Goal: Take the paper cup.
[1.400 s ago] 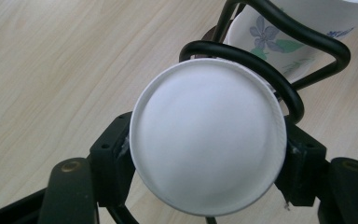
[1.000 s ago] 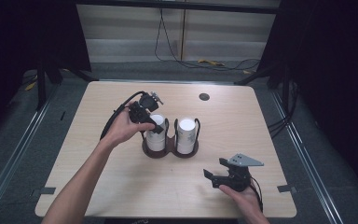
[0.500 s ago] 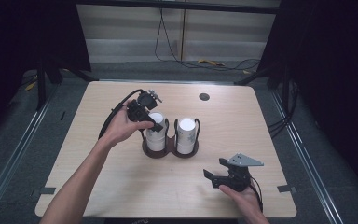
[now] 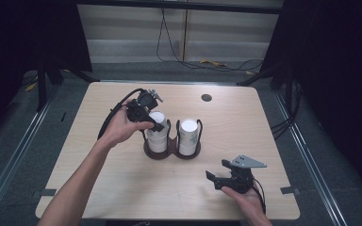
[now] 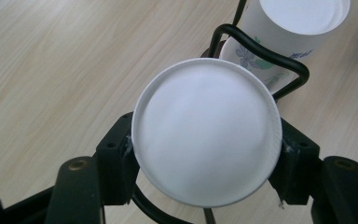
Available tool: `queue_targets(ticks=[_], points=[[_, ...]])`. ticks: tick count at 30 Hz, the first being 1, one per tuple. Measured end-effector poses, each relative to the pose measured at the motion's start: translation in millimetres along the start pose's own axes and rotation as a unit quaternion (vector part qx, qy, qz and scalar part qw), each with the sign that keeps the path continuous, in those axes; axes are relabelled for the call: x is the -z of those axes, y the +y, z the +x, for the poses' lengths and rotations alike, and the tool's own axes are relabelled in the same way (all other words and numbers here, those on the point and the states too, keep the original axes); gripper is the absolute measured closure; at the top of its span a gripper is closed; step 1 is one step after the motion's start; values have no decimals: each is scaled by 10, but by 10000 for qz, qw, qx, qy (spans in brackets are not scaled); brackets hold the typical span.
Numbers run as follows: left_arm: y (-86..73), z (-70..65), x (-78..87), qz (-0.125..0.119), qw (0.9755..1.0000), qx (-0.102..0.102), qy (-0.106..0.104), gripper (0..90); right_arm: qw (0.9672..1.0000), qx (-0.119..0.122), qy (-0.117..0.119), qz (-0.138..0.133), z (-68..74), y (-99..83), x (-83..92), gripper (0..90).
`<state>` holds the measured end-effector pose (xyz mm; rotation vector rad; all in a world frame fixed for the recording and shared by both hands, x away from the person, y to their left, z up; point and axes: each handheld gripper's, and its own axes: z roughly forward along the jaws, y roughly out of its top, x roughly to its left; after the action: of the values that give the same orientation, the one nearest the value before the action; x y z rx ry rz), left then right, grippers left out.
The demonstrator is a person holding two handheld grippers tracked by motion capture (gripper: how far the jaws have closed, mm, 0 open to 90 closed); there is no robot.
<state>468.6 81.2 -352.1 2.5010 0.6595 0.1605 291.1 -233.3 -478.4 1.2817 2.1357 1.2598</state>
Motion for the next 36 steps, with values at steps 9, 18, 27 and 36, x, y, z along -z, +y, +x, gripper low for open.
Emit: queue_targets(ticks=[9, 18, 27, 36], points=[[29, 1, 102, -84, 10000, 20, -29, 358, 10000, -10, 8, -11, 0, 0, -5, 189], [3, 18, 136, -133, 9999, 7, -15, 358, 10000, -18, 15, -11, 2, 1, -6, 189], [4, 21, 241, -263, 9997, 15, -18, 358, 10000, -13, 9, -10, 4, 1, -9, 189], [-2, 20, 322, -427, 9991, 46, -49, 358, 10000, -14, 13, -9, 4, 1, -11, 189]])
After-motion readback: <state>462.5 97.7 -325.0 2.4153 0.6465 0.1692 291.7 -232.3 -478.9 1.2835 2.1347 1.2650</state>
